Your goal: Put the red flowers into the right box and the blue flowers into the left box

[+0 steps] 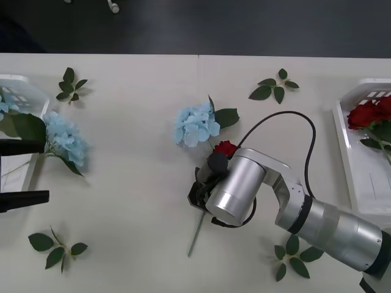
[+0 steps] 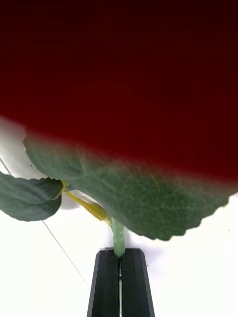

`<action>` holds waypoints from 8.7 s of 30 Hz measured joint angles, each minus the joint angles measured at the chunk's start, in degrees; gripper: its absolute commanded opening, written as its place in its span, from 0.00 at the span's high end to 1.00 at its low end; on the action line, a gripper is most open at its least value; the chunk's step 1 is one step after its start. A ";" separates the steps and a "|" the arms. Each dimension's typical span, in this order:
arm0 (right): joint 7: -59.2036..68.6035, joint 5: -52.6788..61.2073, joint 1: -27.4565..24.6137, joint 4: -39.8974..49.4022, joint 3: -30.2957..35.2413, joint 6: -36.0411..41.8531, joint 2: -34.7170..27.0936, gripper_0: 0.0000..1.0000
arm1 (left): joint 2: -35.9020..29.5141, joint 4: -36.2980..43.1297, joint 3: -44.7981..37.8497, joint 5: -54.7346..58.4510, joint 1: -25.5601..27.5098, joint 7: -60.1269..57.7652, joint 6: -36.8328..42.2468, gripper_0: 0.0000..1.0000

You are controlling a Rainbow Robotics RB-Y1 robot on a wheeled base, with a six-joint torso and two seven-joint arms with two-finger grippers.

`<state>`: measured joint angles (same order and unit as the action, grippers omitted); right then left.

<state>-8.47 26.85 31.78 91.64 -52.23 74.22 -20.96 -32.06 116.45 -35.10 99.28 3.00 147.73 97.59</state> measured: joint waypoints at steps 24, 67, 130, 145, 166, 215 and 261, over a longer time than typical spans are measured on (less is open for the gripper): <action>-0.04 3.09 0.03 14.69 6.20 10.74 -9.05 1.00 | -0.01 0.00 2.37 -2.61 -2.99 0.00 0.00 0.00; -19.50 6.95 -20.86 43.65 49.54 15.49 -36.53 1.00 | 0.03 0.04 2.36 -1.58 -2.99 0.00 0.00 0.00; -59.21 11.36 -43.08 11.29 65.94 -18.10 -41.95 0.26 | 0.04 0.05 2.36 -1.57 -2.99 0.00 0.00 0.00; -59.21 18.80 -27.18 29.63 68.92 17.38 -37.92 0.26 | 0.04 0.08 2.36 -1.57 -2.99 0.00 0.00 0.00; -59.22 6.78 -18.24 46.36 32.03 13.54 -36.13 0.26 | 0.04 0.10 2.36 -1.56 -2.99 0.00 0.00 0.00; -66.13 -9.51 -0.08 -3.77 13.55 -6.60 0.48 0.25 | 0.04 0.17 2.36 -1.56 -2.99 0.00 0.00 0.00; -66.10 -12.23 -1.93 -3.82 11.41 -12.25 -1.71 1.00 | 0.04 0.17 2.36 -1.56 -2.99 0.00 0.00 0.00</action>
<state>-74.57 14.62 29.85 87.82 -40.82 61.97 -22.67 -32.02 116.63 -32.74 97.72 0.01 147.73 97.58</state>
